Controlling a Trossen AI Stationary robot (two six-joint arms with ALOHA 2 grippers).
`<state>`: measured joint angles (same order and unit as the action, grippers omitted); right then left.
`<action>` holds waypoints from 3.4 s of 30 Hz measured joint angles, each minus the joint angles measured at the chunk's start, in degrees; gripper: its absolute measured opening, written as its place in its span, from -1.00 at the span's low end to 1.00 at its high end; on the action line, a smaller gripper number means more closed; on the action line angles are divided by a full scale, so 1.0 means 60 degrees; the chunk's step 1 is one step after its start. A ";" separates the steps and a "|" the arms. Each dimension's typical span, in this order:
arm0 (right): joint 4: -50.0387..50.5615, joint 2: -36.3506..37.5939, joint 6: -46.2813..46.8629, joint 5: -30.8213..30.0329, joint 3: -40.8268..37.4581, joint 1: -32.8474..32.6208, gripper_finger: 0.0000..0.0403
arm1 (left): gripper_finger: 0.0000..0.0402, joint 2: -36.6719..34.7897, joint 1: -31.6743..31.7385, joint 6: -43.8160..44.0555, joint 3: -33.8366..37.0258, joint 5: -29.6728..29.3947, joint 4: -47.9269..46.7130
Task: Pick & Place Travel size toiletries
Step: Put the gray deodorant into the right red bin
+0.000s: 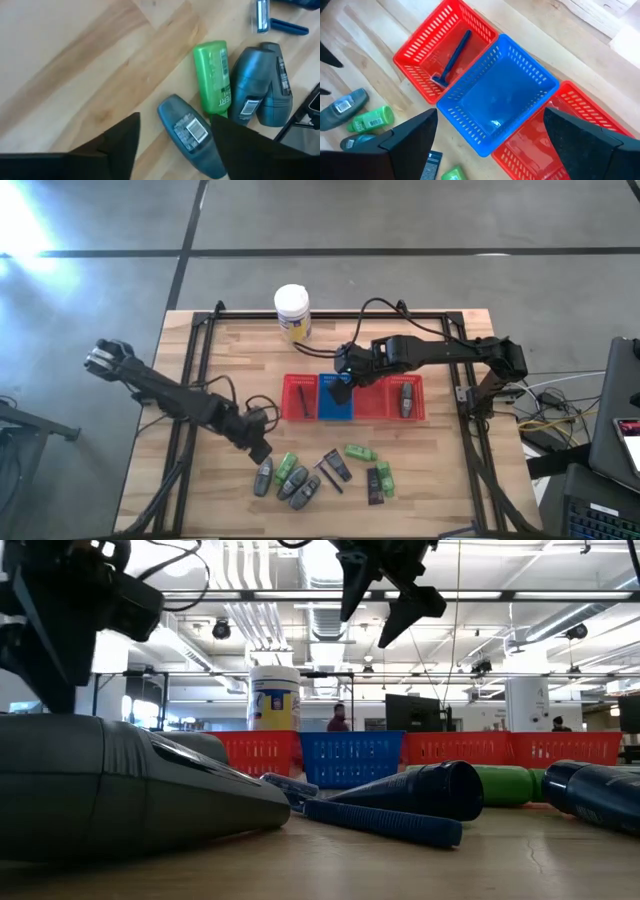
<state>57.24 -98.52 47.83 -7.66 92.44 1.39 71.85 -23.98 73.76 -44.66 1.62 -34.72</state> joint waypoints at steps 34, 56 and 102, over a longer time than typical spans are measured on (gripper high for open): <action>0.2469 0.0000 -0.1758 -0.1002 -0.0136 -0.0004 0.79 | 0.59 0.3414 -0.1378 0.5234 -0.1399 -0.0205 -0.0133; 0.2399 0.0000 -0.2014 -0.1002 -0.0149 0.0000 0.60 | 0.50 0.3708 -0.1134 0.5925 -0.1305 0.0799 0.0025; 0.2409 0.0000 -0.1217 -0.1134 -0.0178 0.0004 0.68 | 0.42 0.3020 -0.0974 -1.9882 -0.2200 0.0635 -0.0531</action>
<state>71.69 -98.52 40.53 -14.47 91.37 1.41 89.97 -29.83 -45.53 -57.87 5.43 -37.90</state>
